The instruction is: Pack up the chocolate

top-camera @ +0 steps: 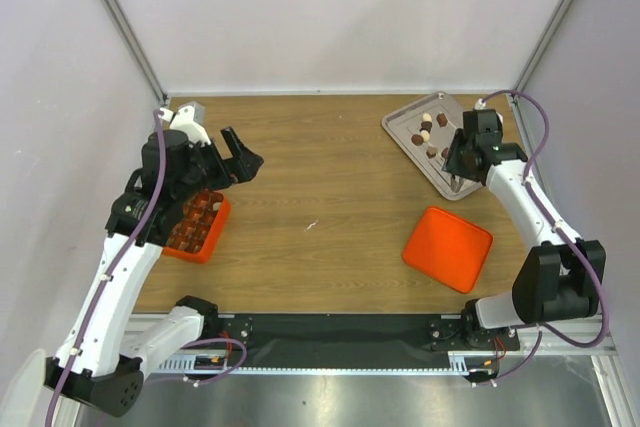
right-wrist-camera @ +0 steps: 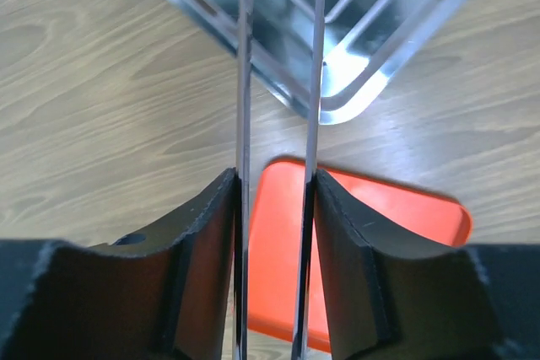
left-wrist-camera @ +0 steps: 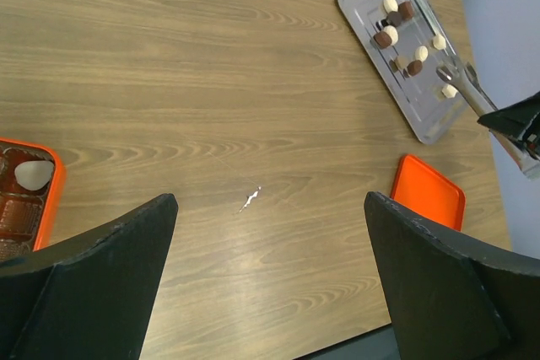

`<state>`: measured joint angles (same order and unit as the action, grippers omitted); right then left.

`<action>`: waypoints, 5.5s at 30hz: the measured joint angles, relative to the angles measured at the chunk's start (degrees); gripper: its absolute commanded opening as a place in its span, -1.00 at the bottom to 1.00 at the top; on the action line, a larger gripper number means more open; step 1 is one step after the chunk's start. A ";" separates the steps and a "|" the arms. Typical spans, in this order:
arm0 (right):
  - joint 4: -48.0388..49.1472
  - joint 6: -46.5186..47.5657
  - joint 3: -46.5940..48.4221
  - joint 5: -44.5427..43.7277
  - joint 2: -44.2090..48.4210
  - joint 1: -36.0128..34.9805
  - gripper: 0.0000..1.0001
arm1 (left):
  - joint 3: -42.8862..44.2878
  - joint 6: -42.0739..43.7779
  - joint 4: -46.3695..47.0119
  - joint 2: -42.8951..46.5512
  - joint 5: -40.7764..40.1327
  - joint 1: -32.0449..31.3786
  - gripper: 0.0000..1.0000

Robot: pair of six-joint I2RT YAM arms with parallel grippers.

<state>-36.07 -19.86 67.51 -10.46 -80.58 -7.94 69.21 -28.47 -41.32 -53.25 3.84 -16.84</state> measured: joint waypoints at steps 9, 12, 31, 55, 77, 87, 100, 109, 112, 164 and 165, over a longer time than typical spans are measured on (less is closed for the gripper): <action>4.44 -0.02 -0.22 5.01 -5.29 3.32 -0.05 | -1.29 0.02 1.90 0.48 0.92 0.00 0.99; 6.01 -0.04 -0.22 6.60 -7.37 3.32 -0.05 | -1.40 0.02 2.21 0.50 0.90 0.00 1.00; 12.20 -0.04 -0.20 9.49 -15.69 3.26 -0.06 | -1.40 0.04 3.39 -0.39 0.04 0.00 0.99; 8.72 -0.59 0.90 9.22 -16.28 2.71 -0.04 | 0.00 0.04 3.69 -0.74 -0.63 0.00 1.00; 4.28 1.86 2.58 5.18 -20.02 0.15 -0.10 | 0.37 0.07 3.89 -0.79 -0.66 0.00 1.00; 4.02 2.91 2.75 5.35 -20.09 0.04 -0.22 | 0.83 0.04 3.96 -0.83 -0.68 0.00 1.00; 2.49 3.28 4.72 5.16 -20.06 0.00 -0.39 | 1.42 0.07 3.93 -1.18 -1.29 0.00 1.00; 1.25 3.65 4.79 4.39 -20.00 0.00 -0.70 | 1.60 0.15 3.85 -1.42 -2.16 0.00 1.00; 0.04 3.67 5.33 4.20 -19.61 -0.22 -0.81 | 3.58 0.52 3.06 -2.64 -3.32 0.00 1.00; 11.58 0.57 45.68 17.77 -51.28 -54.36 -0.67 | 29.88 2.95 -9.84 -3.34 -7.74 6.05 0.99; 11.41 0.72 45.79 17.51 -51.32 -54.42 -0.66 | 29.88 2.93 -9.84 -3.34 -7.74 6.05 0.99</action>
<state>-24.67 -19.14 113.30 7.05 -131.90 -62.37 99.09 -25.54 -51.16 -56.60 -3.90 -10.79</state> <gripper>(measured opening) 0.313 0.996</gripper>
